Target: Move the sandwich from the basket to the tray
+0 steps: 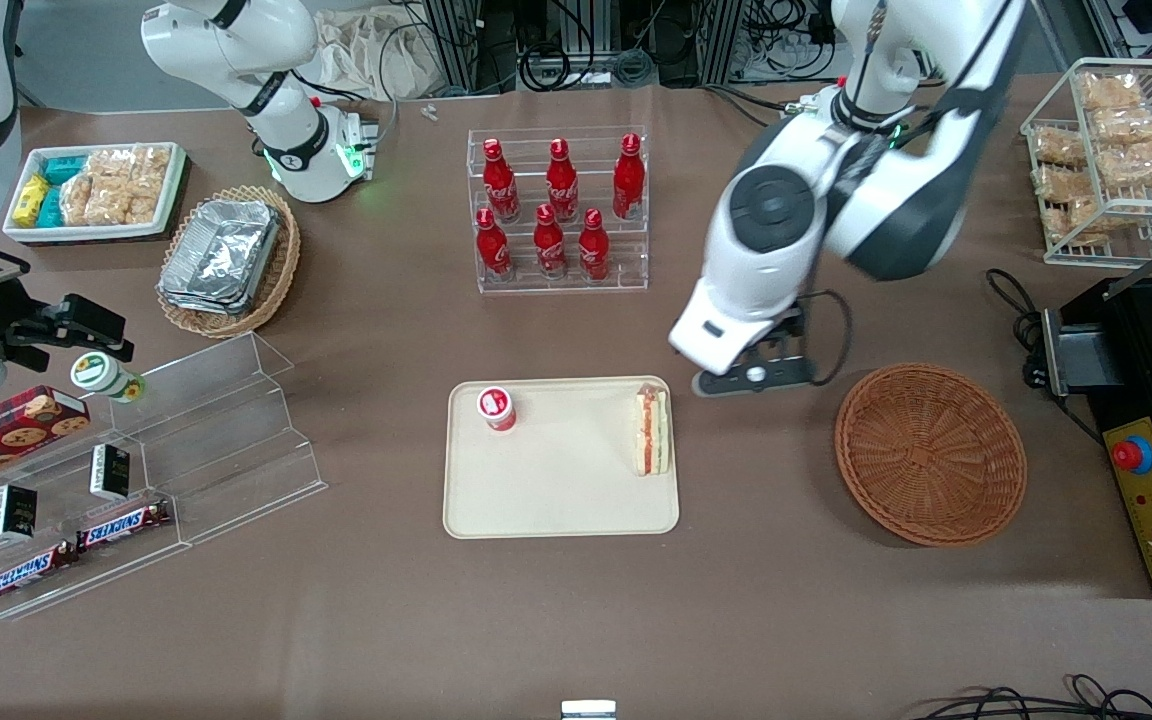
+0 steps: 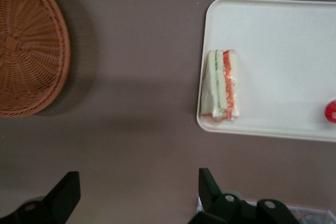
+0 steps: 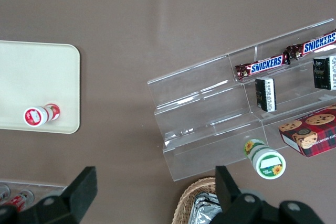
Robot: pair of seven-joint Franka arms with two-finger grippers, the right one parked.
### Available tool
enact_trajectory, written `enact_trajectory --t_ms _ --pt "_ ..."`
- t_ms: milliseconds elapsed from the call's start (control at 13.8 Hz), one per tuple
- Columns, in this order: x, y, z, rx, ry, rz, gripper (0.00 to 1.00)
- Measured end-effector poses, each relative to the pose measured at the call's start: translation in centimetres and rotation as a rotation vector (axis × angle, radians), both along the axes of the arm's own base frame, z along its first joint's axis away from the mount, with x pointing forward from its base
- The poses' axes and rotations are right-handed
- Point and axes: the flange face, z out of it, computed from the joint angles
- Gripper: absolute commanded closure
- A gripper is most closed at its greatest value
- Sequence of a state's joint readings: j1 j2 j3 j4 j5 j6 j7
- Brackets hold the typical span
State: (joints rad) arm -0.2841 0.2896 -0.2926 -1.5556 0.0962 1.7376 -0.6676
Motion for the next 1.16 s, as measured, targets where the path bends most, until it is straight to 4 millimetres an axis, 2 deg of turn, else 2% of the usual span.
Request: enact_trajectory --t_ms 218,363,508,726,871,1161 --pt "0.6 6.7 4.6 -0.032 0.032 -0.026 0.0" --pt "0.3 12.3 7.5 -0.046 0.077 -0.071 0.0" --pt "-0.9 17.1 10.3 -0.041 0.117 -0.096 0.0" --pt "-3.0 23.1 14.6 -0.045 0.11 -0.124 0.0" --pt "-4.1 25.5 16.8 -0.053 0.074 -0.132 0.0" --pt "-4.9 25.3 18.6 -0.054 0.035 -0.144 0.0"
